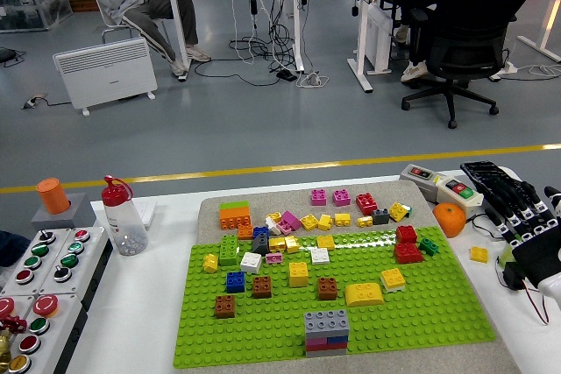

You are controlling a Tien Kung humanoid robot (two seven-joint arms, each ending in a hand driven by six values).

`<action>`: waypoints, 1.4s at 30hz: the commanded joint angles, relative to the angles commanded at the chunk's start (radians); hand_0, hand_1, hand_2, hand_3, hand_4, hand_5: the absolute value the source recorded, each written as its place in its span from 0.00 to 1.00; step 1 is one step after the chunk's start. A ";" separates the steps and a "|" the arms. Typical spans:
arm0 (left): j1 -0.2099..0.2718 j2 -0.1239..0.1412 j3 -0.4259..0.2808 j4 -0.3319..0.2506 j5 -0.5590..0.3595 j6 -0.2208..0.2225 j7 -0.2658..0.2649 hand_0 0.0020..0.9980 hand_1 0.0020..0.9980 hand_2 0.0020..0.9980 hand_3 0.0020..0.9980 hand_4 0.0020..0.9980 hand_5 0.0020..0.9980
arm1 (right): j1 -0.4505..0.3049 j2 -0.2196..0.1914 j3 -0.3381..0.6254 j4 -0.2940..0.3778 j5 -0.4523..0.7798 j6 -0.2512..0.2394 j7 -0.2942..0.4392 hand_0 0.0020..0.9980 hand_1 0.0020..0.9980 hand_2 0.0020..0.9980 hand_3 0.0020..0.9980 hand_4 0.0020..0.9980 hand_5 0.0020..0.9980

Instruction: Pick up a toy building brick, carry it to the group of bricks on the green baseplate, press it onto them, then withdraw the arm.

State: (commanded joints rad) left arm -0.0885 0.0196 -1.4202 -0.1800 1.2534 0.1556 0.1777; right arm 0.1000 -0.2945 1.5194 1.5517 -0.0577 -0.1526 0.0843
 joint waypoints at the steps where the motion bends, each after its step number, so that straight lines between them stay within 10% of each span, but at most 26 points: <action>1: -0.001 0.000 0.000 0.000 -0.001 0.000 0.000 0.66 0.68 0.71 0.58 0.30 1.00 | -0.004 0.002 0.007 -0.001 0.026 0.003 -0.007 0.82 0.79 0.78 0.77 0.51 0.64; 42: -0.023 0.002 0.017 0.000 -0.013 -0.002 -0.013 0.66 0.68 0.71 0.58 0.30 1.00 | -0.056 0.031 0.087 -0.007 0.148 0.061 -0.090 0.80 0.78 0.76 0.75 0.52 0.72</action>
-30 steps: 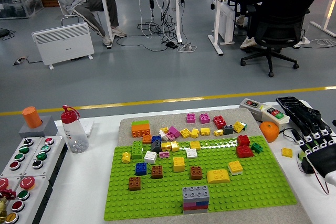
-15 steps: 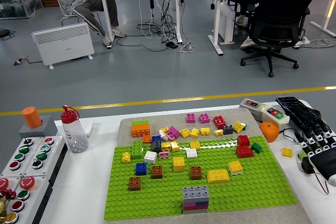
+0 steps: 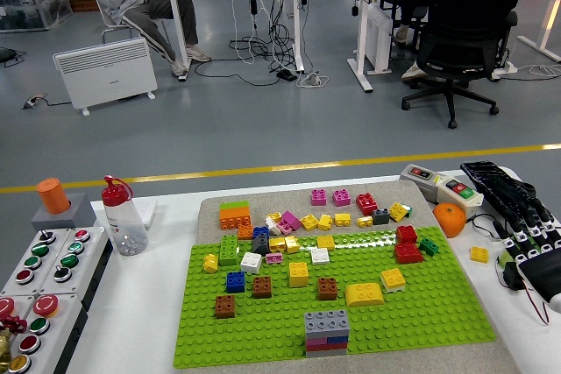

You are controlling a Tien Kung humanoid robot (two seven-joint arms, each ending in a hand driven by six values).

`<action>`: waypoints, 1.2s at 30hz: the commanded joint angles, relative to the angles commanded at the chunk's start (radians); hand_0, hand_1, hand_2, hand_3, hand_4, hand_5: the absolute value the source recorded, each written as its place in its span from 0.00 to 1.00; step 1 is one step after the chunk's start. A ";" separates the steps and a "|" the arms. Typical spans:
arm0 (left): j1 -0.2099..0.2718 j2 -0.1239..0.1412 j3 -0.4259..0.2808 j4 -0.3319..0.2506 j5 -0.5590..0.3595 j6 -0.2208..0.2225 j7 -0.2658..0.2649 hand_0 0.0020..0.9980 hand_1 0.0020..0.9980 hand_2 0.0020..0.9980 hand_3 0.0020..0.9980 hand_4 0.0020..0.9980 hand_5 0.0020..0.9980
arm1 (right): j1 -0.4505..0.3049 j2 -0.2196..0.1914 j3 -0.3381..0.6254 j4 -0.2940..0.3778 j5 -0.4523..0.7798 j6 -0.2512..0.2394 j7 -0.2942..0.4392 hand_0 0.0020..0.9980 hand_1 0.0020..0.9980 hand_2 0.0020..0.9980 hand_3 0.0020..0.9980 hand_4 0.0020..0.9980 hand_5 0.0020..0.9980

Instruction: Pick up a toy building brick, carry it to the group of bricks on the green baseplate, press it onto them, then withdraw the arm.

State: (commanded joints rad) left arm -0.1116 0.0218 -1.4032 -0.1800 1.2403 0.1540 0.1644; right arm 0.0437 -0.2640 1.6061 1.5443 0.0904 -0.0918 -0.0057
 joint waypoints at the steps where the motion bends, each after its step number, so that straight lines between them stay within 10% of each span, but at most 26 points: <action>1: 0.001 0.000 -0.001 0.000 0.002 0.000 0.001 0.66 0.68 0.71 0.58 0.30 1.00 | -0.001 0.000 -0.001 -0.001 0.000 -0.001 0.001 0.81 0.77 0.74 0.73 0.52 0.70; 36: 0.021 -0.007 0.002 0.000 0.019 -0.002 0.015 0.66 0.68 0.71 0.58 0.29 1.00 | -0.016 0.002 -0.019 -0.007 0.009 0.004 -0.002 0.80 0.77 0.73 0.72 0.52 0.65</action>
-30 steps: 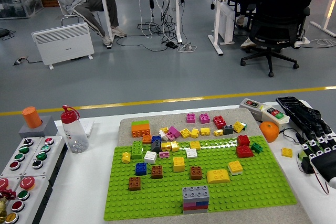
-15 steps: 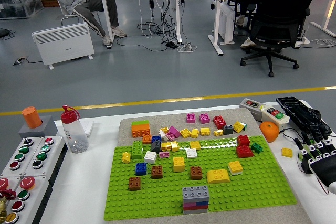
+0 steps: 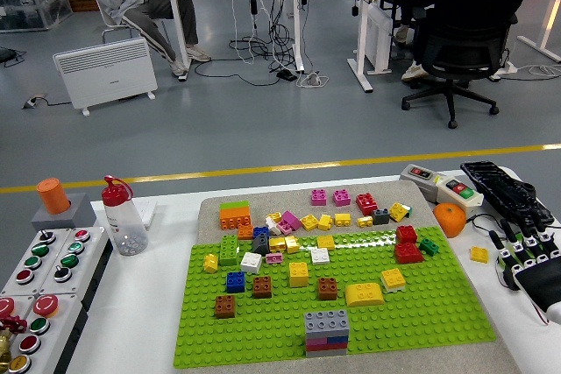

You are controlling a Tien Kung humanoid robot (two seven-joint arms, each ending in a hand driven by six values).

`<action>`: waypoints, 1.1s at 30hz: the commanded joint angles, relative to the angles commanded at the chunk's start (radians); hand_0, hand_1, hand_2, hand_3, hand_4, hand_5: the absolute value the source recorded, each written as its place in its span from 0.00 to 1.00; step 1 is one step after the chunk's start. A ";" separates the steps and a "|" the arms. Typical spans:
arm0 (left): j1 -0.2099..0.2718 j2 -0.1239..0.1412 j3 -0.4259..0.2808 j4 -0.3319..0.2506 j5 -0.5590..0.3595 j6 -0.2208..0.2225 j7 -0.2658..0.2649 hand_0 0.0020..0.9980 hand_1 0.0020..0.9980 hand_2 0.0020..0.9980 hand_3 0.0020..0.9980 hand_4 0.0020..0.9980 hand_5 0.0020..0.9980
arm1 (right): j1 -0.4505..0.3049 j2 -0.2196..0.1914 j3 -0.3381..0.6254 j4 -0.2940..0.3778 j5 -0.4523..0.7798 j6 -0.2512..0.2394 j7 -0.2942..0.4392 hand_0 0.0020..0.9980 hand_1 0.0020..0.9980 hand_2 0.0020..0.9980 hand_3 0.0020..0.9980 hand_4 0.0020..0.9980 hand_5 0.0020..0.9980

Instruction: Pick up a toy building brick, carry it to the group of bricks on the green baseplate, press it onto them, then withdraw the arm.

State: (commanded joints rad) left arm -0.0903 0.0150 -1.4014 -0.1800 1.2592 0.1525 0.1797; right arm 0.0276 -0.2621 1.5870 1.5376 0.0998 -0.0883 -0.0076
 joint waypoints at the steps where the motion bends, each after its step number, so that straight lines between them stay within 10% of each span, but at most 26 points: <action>1: -0.001 0.000 0.000 0.000 -0.001 0.000 0.000 0.66 0.68 0.71 0.58 0.29 1.00 | 0.001 0.000 0.000 0.000 0.001 0.000 0.000 0.80 0.77 0.73 0.72 0.52 0.64; 33: -0.014 0.001 0.001 0.000 -0.013 0.001 -0.005 0.66 0.68 0.71 0.58 0.30 1.00 | 0.024 0.008 -0.006 0.007 -0.017 -0.013 -0.014 0.73 0.74 0.72 0.70 0.51 0.61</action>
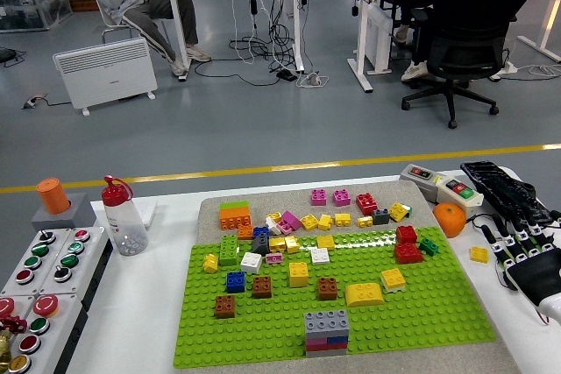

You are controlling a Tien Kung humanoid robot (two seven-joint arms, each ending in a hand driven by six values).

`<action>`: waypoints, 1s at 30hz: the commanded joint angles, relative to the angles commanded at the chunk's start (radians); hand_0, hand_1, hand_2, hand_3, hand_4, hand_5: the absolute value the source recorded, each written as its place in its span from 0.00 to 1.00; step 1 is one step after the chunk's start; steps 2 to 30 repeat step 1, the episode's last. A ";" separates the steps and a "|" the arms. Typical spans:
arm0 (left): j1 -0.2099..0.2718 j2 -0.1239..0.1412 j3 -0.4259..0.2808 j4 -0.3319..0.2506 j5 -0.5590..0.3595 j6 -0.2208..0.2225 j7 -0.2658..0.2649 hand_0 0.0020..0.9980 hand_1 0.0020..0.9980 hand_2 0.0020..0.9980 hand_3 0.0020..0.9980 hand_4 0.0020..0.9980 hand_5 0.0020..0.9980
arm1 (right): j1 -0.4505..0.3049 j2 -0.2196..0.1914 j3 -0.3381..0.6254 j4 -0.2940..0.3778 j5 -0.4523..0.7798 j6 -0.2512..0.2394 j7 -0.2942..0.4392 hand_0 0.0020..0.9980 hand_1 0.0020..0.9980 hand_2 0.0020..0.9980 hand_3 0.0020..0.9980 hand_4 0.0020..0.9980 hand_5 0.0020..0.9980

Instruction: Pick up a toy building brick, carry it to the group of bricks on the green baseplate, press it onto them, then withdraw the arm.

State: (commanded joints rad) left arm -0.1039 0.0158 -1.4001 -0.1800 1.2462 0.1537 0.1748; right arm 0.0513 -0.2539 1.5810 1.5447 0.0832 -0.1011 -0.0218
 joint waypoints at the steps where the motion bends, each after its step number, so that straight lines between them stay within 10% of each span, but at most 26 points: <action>1: 0.000 0.000 0.000 0.000 0.000 0.000 0.000 0.66 0.68 0.71 0.58 0.30 1.00 | 0.001 0.000 0.000 0.000 0.000 -0.001 0.001 0.73 0.74 0.72 0.70 0.51 0.61; 30: 0.000 0.000 0.000 0.000 0.000 0.000 0.000 0.66 0.68 0.71 0.58 0.30 1.00 | 0.001 0.000 0.000 0.000 0.000 -0.001 0.001 0.73 0.74 0.72 0.70 0.51 0.61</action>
